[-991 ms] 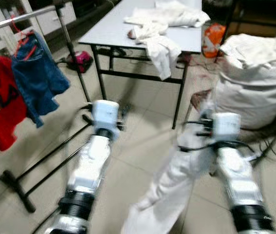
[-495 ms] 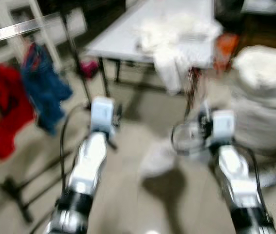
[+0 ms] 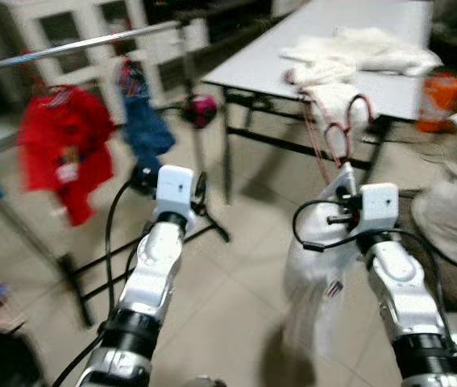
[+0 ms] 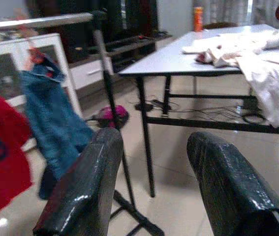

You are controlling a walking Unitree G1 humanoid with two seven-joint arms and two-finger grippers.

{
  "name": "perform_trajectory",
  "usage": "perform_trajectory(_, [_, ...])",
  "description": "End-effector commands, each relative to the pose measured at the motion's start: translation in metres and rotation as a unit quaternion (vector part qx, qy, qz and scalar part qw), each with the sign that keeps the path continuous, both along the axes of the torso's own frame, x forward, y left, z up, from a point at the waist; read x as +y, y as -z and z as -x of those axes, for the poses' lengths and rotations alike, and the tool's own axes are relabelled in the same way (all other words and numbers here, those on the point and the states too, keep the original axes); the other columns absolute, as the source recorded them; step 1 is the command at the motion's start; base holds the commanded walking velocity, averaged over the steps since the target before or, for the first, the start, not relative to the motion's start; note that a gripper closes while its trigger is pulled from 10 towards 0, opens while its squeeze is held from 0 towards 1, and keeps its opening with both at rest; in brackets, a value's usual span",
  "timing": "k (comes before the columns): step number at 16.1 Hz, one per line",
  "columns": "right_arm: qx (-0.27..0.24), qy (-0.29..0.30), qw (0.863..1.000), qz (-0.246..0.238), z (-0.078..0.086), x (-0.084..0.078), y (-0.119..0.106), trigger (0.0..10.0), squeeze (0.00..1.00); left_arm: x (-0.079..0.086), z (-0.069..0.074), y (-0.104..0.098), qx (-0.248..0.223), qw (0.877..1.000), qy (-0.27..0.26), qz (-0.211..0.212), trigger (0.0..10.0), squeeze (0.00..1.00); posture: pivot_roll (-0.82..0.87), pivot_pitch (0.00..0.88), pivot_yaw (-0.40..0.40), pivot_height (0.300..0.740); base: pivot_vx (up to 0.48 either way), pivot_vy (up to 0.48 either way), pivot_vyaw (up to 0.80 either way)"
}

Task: Hang hanger

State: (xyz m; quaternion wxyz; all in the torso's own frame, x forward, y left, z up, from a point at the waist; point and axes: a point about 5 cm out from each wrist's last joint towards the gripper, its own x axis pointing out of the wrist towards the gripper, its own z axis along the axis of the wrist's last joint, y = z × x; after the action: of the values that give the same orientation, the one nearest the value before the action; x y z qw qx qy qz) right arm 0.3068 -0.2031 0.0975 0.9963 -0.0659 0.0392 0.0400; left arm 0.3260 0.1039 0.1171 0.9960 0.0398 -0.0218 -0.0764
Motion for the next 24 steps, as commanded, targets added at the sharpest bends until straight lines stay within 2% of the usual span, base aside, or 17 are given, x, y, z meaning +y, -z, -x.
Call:
perform_trajectory(1, [-0.011,-0.015,1.0,-0.004,-0.005,0.002,-0.009,0.0,0.0,0.0,-0.001,-0.001,0.003,1.0,0.004,-0.011,10.0,0.0,-0.11,0.0,0.084,0.74,0.0,0.0,0.0])
perform_trajectory(2, [0.004,-0.088,0.996,0.004,-0.006,0.004,-0.015,0.0,0.0,0.001,-0.001,0.0,0.002,1.0,0.018,-0.021,10.0,0.0,-0.11,0.0,0.088,0.74,0.0,0.0,0.0])
perform_trajectory(3, [0.005,-0.109,0.994,0.017,-0.006,0.002,-0.018,0.0,0.0,0.002,-0.002,0.0,0.003,0.999,0.024,-0.023,10.0,0.0,-0.11,0.0,0.088,0.74,0.0,0.0,0.0])
perform_trajectory(4, [0.009,-0.161,0.985,0.058,-0.005,-0.001,-0.025,0.0,0.0,0.007,-0.003,0.001,0.004,0.999,0.041,-0.035,10.0,0.0,-0.11,0.0,0.088,0.74,0.0,0.0,0.0])
perform_trajectory(5, [0.017,-0.226,0.967,0.12,-0.002,-0.008,-0.034,0.0,0.0,0.013,-0.004,0.001,0.007,0.996,0.068,-0.049,10.0,0.0,-0.1,0.0,0.089,0.74,0.0,0.0,0.0])
perform_trajectory(6, [0.021,-0.238,0.962,0.132,-0.001,-0.009,-0.035,0.0,0.0,0.014,-0.004,0.001,0.009,0.996,0.075,-0.05,10.0,0.0,-0.1,0.0,0.089,0.74,0.0,0.0,0.0])
perform_trajectory(7, [0.026,-0.279,0.942,0.183,0.001,-0.018,-0.044,0.0,0.0,0.015,-0.001,0.001,0.019,0.991,0.128,-0.045,10.0,0.0,-0.1,0.0,0.087,0.74,0.0,0.0,0.0])
perform_trajectory(9, [0.023,-0.302,0.93,0.21,-0.001,-0.026,-0.055,0.0,0.0,0.016,0.002,0.003,0.03,0.982,0.176,-0.064,10.0,0.0,-0.09,0.0,0.084,0.74,0.0,0.0,0.0])
perform_trajectory(10, [0.02,-0.304,0.928,0.213,-0.002,-0.028,-0.06,0.0,0.0,0.017,0.003,0.003,0.034,0.98,0.187,-0.064,10.0,0.0,-0.09,0.0,0.084,0.74,0.0,0.0,0.0])
perform_trajectory(11, [0.012,-0.328,0.917,0.228,-0.005,-0.03,-0.075,0.0,0.0,0.015,0.009,0.008,0.047,0.963,0.248,-0.095,10.0,0.0,-0.09,0.0,0.084,0.74,0.0,0.0,0.0])
perform_trajectory(13, [-0.006,-0.344,0.909,0.236,-0.009,-0.028,-0.093,0.0,0.0,0.015,0.013,0.012,0.063,0.951,0.283,-0.105,10.0,0.0,-0.09,0.0,0.086,0.74,0.0,0.0,0.0])
perform_trajectory(14, [-0.022,-0.355,0.903,0.243,-0.01,-0.025,-0.106,0.0,0.0,0.016,0.015,0.016,0.081,0.947,0.296,-0.092,10.0,0.0,-0.09,0.0,0.082,0.74,0.0,0.0,0.0])
perform_trajectory(16, [-0.045,-0.386,0.884,0.26,-0.009,-0.019,-0.131,0.0,0.0,0.013,0.025,0.024,0.118,0.922,0.362,-0.074,10.0,0.0,-0.1,0.0,0.075,0.74,0.0,0.0,0.0])
perform_trajectory(19, [-0.053,-0.419,0.861,0.282,-0.004,-0.017,-0.154,0.0,0.0,0.011,0.032,0.031,0.141,0.906,0.395,-0.06,10.0,0.0,-0.11,0.0,0.068,0.74,0.0,0.0,0.0])
perform_trajectory(22, [-0.067,-0.425,0.855,0.288,-0.001,-0.018,-0.168,0.0,0.0,0.006,0.033,0.031,0.138,0.903,0.406,-0.027,10.0,0.0,-0.12,0.0,0.067,0.74,0.0,0.0,0.0])
perform_trajectory(24, [-0.071,-0.433,0.846,0.302,0.001,-0.016,-0.168,0.0,0.0,0.006,0.032,0.027,0.123,0.902,0.412,-0.034,10.0,0.0,-0.13,0.0,0.072,0.74,0.0,0.0,0.0])
